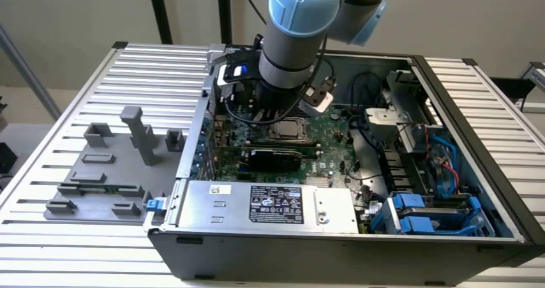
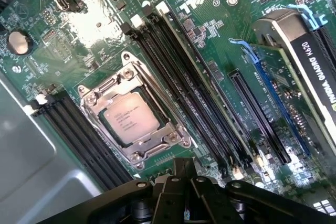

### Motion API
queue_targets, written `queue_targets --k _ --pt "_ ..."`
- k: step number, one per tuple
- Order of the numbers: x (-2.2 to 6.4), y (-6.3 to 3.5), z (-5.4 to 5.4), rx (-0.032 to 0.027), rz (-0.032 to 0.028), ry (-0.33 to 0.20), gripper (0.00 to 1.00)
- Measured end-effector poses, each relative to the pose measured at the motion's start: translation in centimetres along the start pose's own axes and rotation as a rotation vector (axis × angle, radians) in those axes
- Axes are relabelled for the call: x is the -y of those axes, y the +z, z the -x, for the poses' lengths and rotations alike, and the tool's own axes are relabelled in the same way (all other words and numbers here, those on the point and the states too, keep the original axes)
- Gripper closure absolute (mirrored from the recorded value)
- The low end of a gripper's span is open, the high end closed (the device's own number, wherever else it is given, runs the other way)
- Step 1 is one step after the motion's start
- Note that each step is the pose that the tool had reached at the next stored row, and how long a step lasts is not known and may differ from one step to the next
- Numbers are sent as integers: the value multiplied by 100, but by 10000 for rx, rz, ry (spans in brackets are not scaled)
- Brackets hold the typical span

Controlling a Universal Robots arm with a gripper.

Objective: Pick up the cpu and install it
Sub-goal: 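Install the first cpu locking lever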

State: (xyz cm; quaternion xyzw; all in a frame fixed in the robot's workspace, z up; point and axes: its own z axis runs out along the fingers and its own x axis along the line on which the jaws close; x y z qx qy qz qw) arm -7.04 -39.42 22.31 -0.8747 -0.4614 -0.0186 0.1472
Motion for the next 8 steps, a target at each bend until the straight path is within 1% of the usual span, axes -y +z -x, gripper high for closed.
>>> queue_targets --k 8 --pt "0 -1 0 -1 -1 0 89"
